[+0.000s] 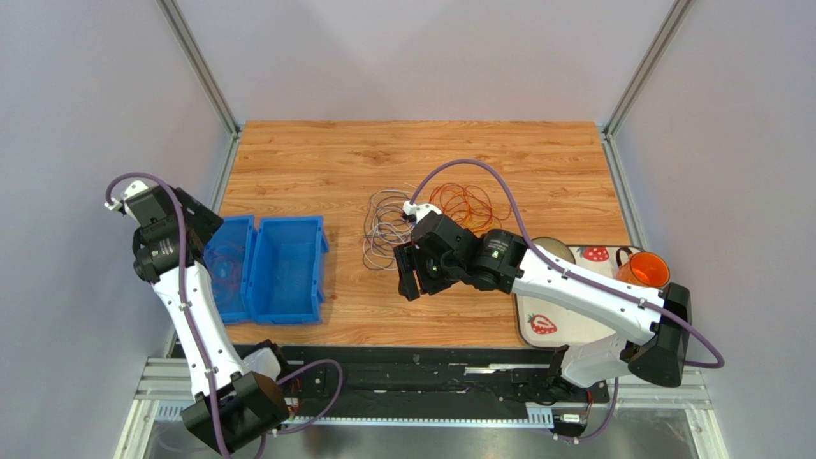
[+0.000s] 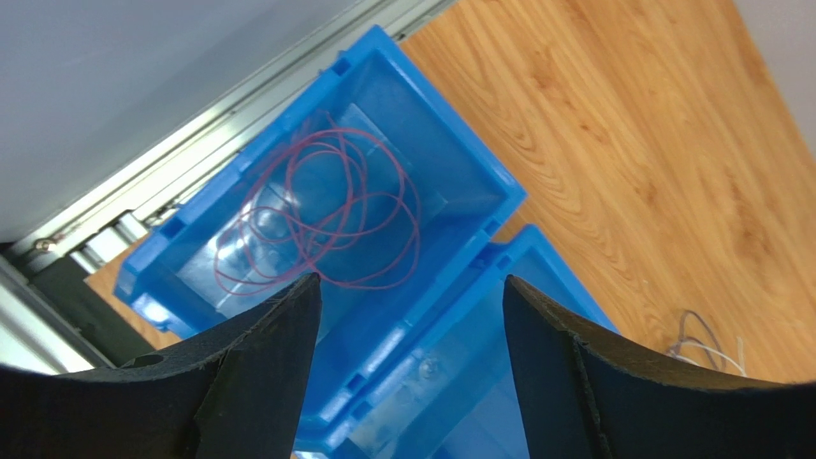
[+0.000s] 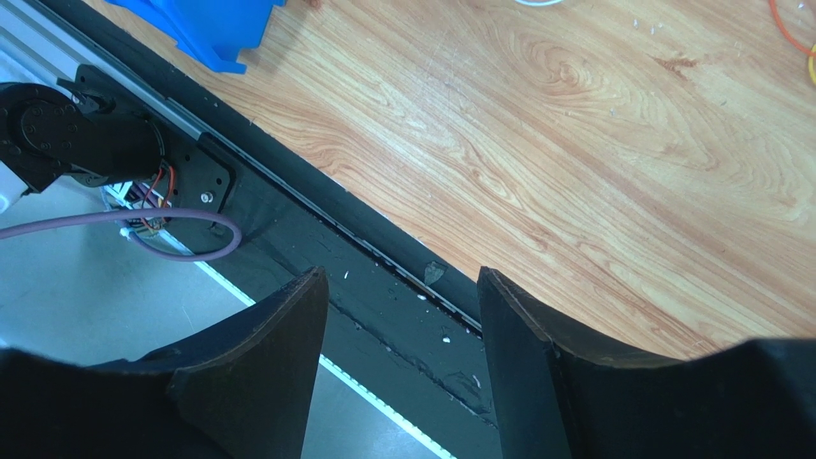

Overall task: Untangle the cables
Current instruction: Place the cable in the bin.

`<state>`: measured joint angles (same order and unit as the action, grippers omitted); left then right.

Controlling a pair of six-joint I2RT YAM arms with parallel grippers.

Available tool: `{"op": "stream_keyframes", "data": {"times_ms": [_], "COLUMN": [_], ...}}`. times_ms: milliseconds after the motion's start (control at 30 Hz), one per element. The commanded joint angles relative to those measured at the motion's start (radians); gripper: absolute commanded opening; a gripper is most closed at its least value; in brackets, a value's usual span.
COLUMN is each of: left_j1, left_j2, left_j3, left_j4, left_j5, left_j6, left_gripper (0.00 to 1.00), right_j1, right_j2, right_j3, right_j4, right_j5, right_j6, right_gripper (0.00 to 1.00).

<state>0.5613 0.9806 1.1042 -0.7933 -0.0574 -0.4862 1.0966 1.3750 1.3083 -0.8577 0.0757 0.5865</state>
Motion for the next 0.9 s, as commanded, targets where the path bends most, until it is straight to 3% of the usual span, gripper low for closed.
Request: {"op": "stream_keyframes", "data": {"times_ms": [0,133,300,433,567,867], "left_j1": [-0.026,-0.164,-0.418,-0.561,-0.754,-0.985], "left_j2": [-0.059,-0.057,-0.01,0.049,0.119,0.306], "left_j3": [0.051,0.083,0.132,0.131,0.135,0.161], "left_j4": [0.019,0.012,-0.012,0.017,0.055,0.183], "left_j5": [0.131,0.128,0.06,0.059,-0.001,0.011], "left_j6": [0.003,0.003,-0.014,-0.022,-0.009,0.003], "left_gripper": [0.79,0.79,0.77,0.7,0.69,0.69], "right_j1": [-0.001,-0.001,-0.01,-0.069,-0.139,-0.293], "right_j2": [0.006,0.027,0.033,0.019,-0.004,-0.042], "right_j3": [0.063,0.097,0.108,0.072,0.03,-0.073], "right_j4": [0.006,-0.018,-0.032,-0.034,-0.03,0.008], "right_j5": [0.052,0.114,0.157,0.151,0.128,0.067], "right_j6": [-0.011,-0.027,-0.02,0.001,0.009,0.013], "right_gripper": [0.63,0.64,0.67,0.7,0.7,0.69]}}
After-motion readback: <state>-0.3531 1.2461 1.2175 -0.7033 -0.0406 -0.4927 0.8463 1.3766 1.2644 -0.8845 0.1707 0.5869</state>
